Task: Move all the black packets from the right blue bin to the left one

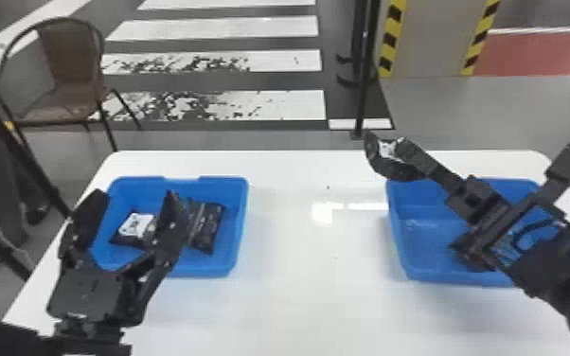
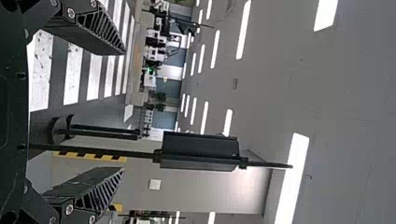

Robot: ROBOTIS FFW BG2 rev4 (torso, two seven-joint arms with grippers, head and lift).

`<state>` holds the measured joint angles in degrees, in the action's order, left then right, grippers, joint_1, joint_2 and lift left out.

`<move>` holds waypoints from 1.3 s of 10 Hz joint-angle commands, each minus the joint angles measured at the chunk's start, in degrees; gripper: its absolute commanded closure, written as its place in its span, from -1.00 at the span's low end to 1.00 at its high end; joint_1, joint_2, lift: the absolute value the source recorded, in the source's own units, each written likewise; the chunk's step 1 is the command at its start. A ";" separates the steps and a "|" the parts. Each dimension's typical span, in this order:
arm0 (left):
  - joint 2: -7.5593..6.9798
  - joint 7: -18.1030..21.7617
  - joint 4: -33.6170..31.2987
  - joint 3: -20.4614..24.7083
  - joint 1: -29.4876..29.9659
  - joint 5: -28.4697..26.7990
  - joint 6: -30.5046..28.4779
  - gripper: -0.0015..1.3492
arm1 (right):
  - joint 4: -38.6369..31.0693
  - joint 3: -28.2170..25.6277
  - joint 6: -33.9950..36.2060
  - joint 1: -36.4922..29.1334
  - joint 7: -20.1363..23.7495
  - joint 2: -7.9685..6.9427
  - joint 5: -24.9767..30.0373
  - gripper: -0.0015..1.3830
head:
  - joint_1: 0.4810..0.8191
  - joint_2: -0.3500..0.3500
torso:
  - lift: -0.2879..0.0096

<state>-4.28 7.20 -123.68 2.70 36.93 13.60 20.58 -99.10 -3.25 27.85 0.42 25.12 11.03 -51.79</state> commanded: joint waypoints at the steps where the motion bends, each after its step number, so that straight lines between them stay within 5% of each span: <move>1: -0.30 0.00 0.00 -0.99 -0.37 1.25 -1.46 -0.78 | 1.30 4.85 -0.01 1.55 1.34 0.22 -8.76 0.68 | 0.27 0.27 | -0.01; 3: -0.82 0.44 0.00 -2.93 -0.93 4.57 -2.72 -0.77 | 3.55 11.36 -0.01 3.66 3.45 0.84 -15.50 0.68 | 0.22 0.47 | -0.01; 7: -4.43 2.91 0.00 -13.56 -3.60 18.85 -4.55 -0.76 | 4.54 21.30 -0.01 5.35 5.03 1.54 -22.13 0.68 | 0.23 0.59 | -0.01; 13: -4.87 2.91 0.00 -14.93 -4.31 19.42 -5.53 -0.76 | 5.52 26.33 -0.43 6.48 4.94 1.89 -23.73 0.68 | 0.27 0.67 | -0.01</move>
<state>-9.14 10.11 -123.68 -12.20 32.65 33.01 15.06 -93.68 22.68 27.52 6.85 30.05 12.92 -75.41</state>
